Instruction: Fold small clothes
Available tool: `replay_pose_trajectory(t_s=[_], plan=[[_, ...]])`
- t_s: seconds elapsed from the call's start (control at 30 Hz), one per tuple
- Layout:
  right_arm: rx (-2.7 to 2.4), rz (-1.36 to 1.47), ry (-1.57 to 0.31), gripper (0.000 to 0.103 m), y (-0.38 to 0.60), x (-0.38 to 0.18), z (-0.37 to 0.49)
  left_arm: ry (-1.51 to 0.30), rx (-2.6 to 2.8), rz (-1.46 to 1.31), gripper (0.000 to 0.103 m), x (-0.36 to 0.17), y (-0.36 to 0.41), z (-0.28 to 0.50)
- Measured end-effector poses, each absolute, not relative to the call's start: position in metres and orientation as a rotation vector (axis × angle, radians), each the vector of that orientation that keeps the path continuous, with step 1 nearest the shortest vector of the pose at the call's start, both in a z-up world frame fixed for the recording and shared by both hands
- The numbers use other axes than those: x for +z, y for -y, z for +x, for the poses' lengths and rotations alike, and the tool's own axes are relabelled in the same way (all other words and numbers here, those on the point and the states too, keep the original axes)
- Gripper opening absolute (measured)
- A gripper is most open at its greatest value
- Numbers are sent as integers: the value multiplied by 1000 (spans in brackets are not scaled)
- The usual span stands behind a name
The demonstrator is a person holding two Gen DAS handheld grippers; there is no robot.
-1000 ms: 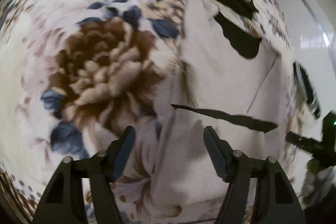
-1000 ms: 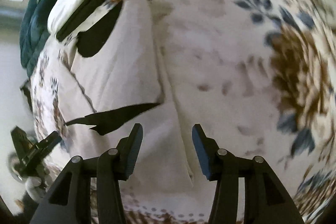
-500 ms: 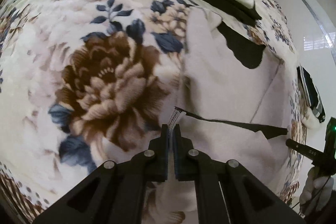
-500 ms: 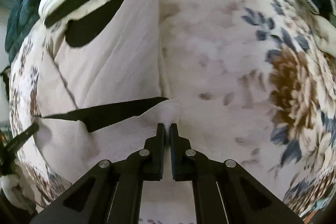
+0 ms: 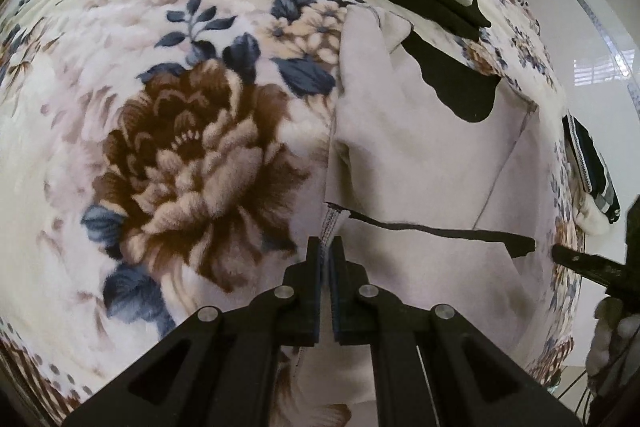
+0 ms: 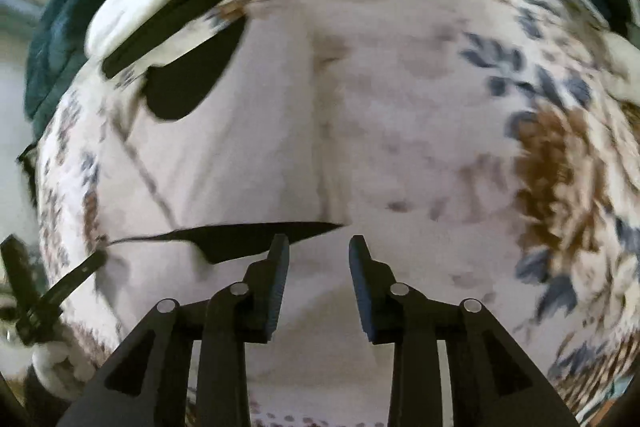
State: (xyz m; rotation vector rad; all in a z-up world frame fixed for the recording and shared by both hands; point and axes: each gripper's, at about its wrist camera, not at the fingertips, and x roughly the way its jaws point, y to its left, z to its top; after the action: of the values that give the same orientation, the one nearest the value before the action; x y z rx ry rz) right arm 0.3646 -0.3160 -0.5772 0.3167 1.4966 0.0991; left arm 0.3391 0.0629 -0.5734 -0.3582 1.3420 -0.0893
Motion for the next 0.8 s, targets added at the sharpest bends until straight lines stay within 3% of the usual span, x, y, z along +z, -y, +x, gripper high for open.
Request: replay_pose_trajectory(t_s=[0.13, 0.17, 0.2, 0.47, 0.67, 0.73, 0.77, 0.8], plan=[[112, 266, -1625, 30, 295, -619, 368, -1345, -88, -350, 2, -573, -63, 339], [94, 253, -1599, 21, 293, -620, 365, -1344, -88, -347, 2, -572, -63, 339], [86, 239, -1568, 2, 291, -617, 364, -1343, -88, -343, 2, -571, -63, 339], [-35, 249, -1361, 2, 308, -573, 349, -1346, -84, -353, 2, -574, -68, 338], [3, 334, -1490, 3, 322, -601, 363, -1380, -101, -404, 3, -585, -71, 344], [1, 398, -1489, 18, 332, -600, 363, -1411, -124, -449, 5, -590, -73, 346], [-9, 446, -1480, 26, 341, -599, 361, -1425, -136, -484, 11, -593, -75, 347], [-14, 484, -1475, 44, 347, -599, 360, -1431, -150, -530, 19, -596, -79, 347]])
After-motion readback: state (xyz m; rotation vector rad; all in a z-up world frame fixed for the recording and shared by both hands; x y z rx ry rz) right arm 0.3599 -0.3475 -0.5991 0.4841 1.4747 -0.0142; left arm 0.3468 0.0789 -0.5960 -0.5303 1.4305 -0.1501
